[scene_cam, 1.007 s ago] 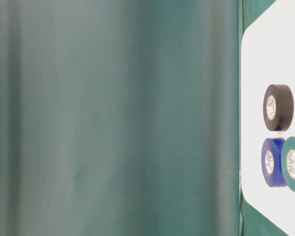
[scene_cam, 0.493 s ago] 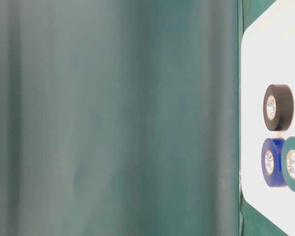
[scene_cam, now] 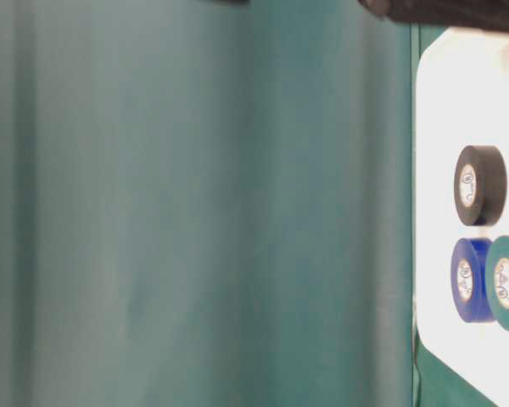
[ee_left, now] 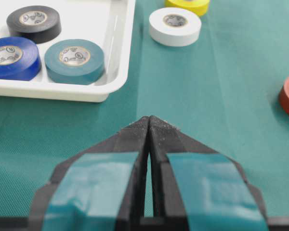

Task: Put the tape into the white case with the right arm.
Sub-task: 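Lower the right gripper onto the white tape roll and grasp it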

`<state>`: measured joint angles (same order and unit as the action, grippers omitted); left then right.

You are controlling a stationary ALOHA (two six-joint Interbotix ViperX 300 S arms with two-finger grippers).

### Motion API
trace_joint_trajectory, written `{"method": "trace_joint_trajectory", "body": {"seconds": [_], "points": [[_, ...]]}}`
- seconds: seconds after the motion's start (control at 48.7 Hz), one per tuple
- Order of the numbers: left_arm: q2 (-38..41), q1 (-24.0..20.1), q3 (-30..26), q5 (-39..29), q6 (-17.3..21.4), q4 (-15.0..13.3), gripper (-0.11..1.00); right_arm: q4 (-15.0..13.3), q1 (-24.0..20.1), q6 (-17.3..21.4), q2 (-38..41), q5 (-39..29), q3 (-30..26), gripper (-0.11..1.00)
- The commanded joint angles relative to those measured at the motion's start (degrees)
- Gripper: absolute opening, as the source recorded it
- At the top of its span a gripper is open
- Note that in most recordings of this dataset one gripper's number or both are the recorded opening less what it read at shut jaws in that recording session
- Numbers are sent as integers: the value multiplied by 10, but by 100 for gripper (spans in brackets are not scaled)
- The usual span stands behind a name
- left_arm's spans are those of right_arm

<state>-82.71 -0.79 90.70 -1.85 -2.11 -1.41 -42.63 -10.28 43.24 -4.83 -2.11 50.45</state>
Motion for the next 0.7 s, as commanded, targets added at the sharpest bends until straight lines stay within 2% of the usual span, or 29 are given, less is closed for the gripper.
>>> {"method": "trace_joint_trajectory", "body": {"seconds": [0.0,0.267,0.678], "points": [[4,0,-7,4,1,0,0,-1,0,0,18,8,-34,60],[5,-1,-8,4,1,0,0,-1,0,0,66,8,-83,60],[4,0,-7,4,1,0,0,-1,-1,1,91,6,-92,60]]}}
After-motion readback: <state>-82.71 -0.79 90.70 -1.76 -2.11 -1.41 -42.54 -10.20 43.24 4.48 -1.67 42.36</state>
